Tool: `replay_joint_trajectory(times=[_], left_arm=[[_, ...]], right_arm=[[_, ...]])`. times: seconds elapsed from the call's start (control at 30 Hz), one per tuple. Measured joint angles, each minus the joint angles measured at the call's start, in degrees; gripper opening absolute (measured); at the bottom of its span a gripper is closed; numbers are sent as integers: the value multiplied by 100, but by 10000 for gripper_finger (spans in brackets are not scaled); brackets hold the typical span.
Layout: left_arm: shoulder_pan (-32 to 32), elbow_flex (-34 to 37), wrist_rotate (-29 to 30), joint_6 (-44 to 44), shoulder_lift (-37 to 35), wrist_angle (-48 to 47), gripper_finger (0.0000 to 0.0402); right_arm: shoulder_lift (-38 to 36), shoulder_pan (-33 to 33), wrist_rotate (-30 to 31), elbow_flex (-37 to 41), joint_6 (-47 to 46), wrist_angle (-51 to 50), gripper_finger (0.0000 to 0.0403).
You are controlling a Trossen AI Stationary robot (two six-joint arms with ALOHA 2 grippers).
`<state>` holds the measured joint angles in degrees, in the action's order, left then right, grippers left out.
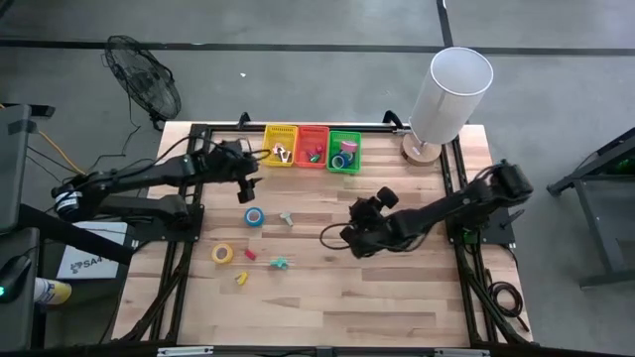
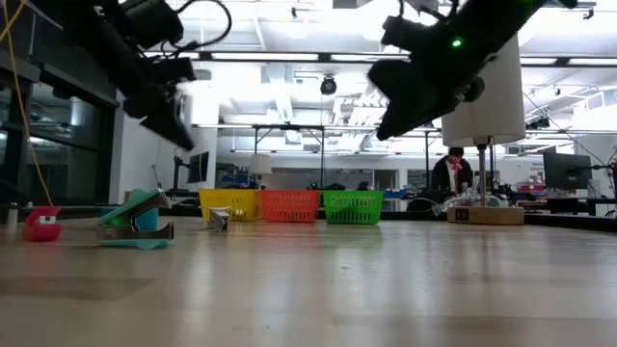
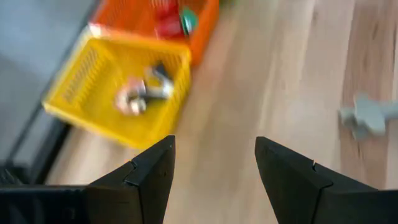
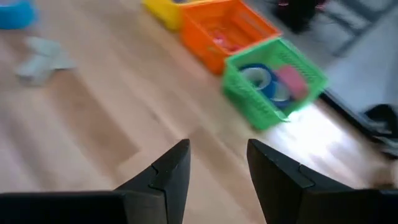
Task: Pick and place Stapler, Stapler remover, tape
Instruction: Put the light blue tape into the green basket
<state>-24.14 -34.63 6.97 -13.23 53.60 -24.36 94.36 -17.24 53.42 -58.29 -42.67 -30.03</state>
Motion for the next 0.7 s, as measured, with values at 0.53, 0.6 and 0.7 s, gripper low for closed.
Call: replay_joint_trajectory(times=[0.53, 0.6, 0.7], left_arm=[[359, 0, -806, 737, 288, -1231, 218], [359, 0, -1012, 745, 288, -1445, 218], [358, 0, -1100, 743, 344, -1780, 218]], right_arm=[[-1424, -6, -1200, 2111, 1725, 2911, 151], [-1448, -6, -1191, 2187, 1726, 2908, 152], [-1448, -6, -1181, 2291, 1742, 2972, 151]])
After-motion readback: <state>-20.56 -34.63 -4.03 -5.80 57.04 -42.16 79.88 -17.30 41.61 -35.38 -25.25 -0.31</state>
